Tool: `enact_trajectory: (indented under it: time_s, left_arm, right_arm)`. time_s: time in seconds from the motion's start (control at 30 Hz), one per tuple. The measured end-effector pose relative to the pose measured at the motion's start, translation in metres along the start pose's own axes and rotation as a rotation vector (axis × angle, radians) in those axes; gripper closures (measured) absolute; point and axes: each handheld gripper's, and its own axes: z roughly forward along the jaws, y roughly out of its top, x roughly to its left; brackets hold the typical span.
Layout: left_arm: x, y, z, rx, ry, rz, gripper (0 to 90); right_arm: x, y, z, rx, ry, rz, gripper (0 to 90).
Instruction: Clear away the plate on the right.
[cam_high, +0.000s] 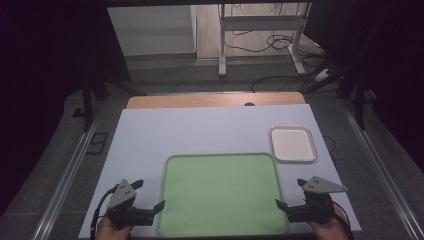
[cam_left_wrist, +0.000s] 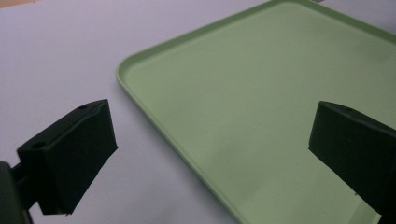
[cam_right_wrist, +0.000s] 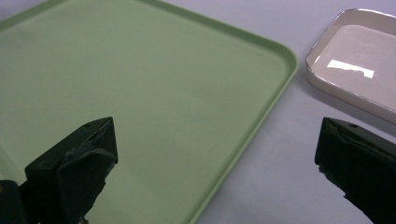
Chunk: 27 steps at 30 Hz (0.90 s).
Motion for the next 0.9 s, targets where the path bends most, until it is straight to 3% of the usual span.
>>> enact_trajectory:
  time_s: [0.43,0.9]
  left_arm:
    - [-0.003,0.0,-0.002,-0.004,0.003,-0.006,0.0]
    - [-0.004,0.0,-0.001,0.004,0.0,0.008,0.0]
  right_arm:
    - [-0.005,0.007,0.003,-0.041,-0.035,0.002,0.0]
    - [-0.019,0.011,0.01,-0.03,-0.039,0.038,0.0]
